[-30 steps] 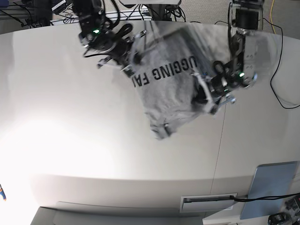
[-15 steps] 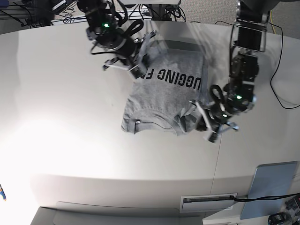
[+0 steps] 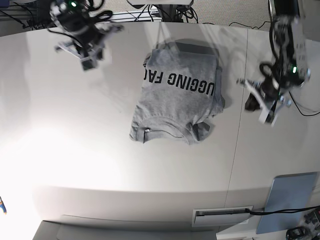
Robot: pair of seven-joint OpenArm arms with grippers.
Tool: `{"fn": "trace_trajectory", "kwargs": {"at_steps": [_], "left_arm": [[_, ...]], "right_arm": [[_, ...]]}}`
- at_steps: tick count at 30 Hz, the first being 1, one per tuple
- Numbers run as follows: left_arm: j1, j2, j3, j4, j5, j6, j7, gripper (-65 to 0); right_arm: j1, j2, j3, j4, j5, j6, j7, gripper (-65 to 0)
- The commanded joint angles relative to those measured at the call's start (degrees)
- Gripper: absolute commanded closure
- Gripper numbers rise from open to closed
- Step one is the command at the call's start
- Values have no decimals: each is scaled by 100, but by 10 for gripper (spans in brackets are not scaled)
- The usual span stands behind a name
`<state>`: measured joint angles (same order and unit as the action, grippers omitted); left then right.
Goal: Fold the T-shirt properly
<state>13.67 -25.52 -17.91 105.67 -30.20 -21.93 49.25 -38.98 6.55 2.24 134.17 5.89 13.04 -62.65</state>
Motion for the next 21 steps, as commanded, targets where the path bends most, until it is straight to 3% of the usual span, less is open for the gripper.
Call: {"fn": "trace_trajectory", "kwargs": {"at_steps": [1, 7, 13, 18, 21], "left_arm": [[236, -101, -223, 184, -131, 7, -37, 0], [2079, -96, -938, 275, -350, -210, -2, 0], [3816, 105, -997, 155, -345, -308, -741, 0], [4153, 634, -907, -669, -308, -1451, -1034, 0], [3956, 850, -726, -1611, -2, -1751, -1696, 0]], "right_arm": [[-227, 9, 153, 83, 28, -9, -37, 0], [-1309, 9, 938, 83, 28, -9, -160, 0], [-2291, 9, 1128, 83, 28, -4, -201, 0], [-2459, -4, 1128, -944, 0, 0, 575, 0], [-2122, -2, 1128, -2214, -260, -2, 1283, 0]]}}
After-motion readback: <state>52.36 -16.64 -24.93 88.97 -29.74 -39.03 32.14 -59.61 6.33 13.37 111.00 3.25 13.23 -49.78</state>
